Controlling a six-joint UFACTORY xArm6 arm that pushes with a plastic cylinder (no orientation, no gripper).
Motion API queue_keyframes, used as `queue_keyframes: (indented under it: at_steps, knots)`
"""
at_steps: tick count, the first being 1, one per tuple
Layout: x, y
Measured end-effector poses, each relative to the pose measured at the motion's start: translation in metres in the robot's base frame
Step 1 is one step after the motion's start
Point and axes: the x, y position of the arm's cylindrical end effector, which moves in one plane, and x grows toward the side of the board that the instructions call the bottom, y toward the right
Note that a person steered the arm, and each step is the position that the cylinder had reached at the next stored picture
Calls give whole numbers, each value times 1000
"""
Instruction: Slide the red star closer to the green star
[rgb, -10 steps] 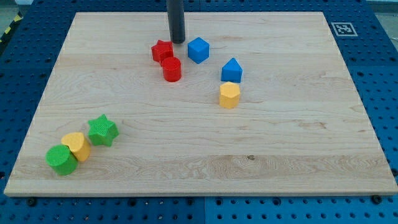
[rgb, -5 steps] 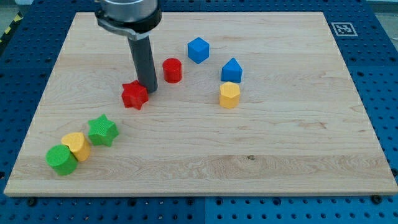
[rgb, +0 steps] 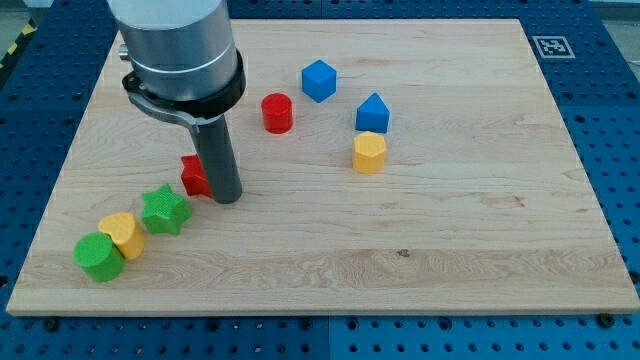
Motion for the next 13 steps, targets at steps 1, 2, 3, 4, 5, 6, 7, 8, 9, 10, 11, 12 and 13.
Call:
queue_keyframes:
  at_steps: [1,2,3,4,5,6,7,8,9,10,11,12,13]
  knots:
    - [-23,-6]
    - [-33,-17]
    - [-33,-24]
    - [-48,-28]
    - [-53,-36]
    - [-58,-65]
    - [-73,-80]
    - [-87,-90]
    - [-87,-103]
    - [-84,-114]
    - [-73,-114]
    - [-58,-114]
    - [-51,-110]
